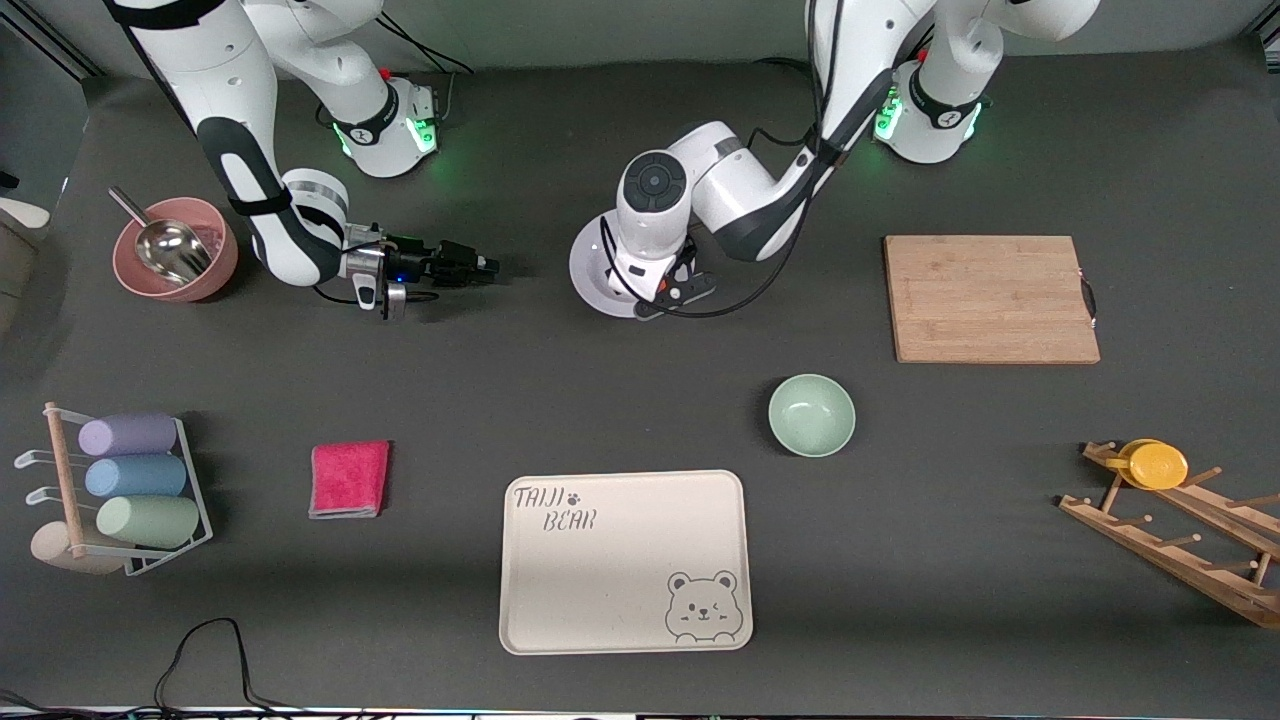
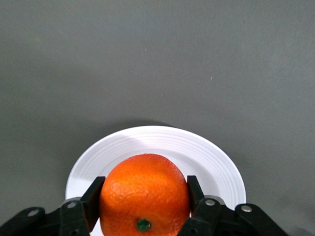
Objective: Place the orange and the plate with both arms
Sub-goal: 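Lower the orange onto the plate while the right gripper holds the rim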
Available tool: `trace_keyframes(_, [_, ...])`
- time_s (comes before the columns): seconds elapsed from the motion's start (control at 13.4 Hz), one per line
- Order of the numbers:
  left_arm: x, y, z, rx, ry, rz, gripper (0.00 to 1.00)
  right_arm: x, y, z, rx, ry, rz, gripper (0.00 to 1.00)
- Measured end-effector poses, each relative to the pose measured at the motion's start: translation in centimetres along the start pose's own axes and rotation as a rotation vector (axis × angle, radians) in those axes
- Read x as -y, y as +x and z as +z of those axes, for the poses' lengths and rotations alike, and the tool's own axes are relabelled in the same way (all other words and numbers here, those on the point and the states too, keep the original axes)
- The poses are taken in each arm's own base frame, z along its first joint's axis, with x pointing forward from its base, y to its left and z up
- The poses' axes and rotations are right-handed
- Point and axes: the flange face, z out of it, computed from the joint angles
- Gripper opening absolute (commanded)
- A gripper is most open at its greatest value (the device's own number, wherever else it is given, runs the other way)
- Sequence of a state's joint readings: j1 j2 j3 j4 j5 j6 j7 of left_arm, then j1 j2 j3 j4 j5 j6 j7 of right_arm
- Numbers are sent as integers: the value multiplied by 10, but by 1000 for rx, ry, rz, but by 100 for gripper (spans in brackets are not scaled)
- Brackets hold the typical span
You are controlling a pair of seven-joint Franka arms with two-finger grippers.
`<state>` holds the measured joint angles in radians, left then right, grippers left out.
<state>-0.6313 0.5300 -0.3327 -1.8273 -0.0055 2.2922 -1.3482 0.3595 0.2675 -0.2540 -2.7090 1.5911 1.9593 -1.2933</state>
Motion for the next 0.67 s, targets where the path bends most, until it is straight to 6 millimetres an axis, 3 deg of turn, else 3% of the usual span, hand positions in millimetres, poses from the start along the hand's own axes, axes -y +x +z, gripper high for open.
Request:
trace_keyframes(0.22, [2,-8,20,-7,-8,-16,0,0,0,0,0,-1,1,46])
trace_keyframes(0.3, [1,-13,24,-10,-5,-19,31,-1,-1,0,1,-2,2,46])
trace_keyframes(0.37, [0,-19,28,-13,-6,-23,99,-3,-1,1,3,-4,1,46])
trace_keyframes(0.67, [0,-24,33,-15,-4,-37,100,-13,-6,3,13,-14,-22,46])
